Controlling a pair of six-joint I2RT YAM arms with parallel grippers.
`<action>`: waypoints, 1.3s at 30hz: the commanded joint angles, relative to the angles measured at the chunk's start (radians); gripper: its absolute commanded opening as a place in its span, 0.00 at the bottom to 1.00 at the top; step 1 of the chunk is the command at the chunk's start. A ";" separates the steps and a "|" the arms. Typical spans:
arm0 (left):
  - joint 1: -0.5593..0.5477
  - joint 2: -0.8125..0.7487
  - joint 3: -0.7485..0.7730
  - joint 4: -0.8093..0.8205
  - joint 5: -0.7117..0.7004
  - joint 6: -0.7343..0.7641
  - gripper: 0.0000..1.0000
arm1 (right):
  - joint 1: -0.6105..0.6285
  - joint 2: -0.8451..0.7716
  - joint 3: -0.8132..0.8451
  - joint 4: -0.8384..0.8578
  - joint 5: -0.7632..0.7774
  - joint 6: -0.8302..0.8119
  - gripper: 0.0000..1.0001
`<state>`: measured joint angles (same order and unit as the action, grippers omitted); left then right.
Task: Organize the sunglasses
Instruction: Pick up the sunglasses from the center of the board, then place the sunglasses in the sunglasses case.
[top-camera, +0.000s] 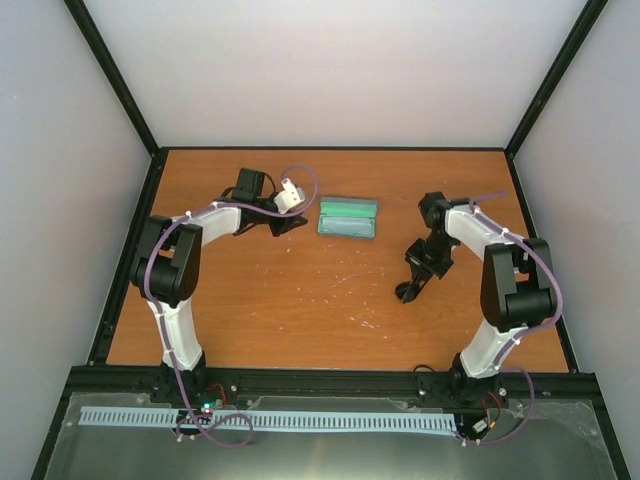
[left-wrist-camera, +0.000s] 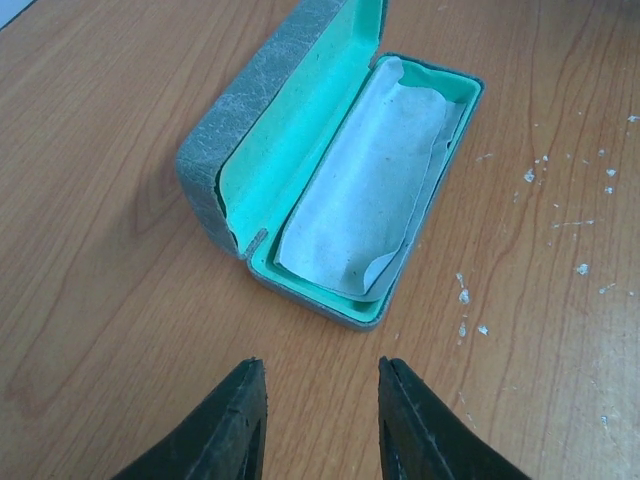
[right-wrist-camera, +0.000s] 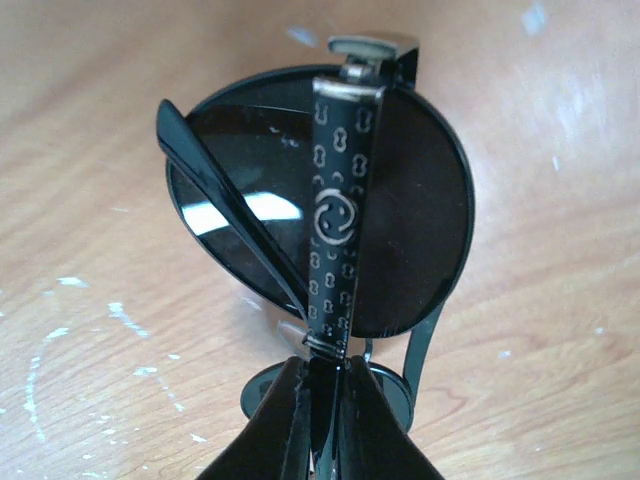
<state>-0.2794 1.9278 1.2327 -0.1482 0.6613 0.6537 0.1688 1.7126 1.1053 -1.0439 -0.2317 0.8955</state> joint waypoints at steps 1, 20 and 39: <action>0.009 -0.010 -0.009 0.022 0.010 -0.004 0.33 | 0.031 0.043 0.166 -0.107 0.114 -0.253 0.03; 0.041 -0.058 -0.018 -0.005 -0.012 0.043 0.32 | 0.342 -0.106 0.319 0.215 0.526 -1.372 0.03; 0.177 -0.003 0.068 -0.106 0.096 0.048 0.29 | 0.419 0.121 0.434 0.251 0.408 -1.805 0.03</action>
<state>-0.1143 1.8980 1.2449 -0.2333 0.7162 0.6743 0.5659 1.7668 1.4719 -0.8101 0.2176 -0.8375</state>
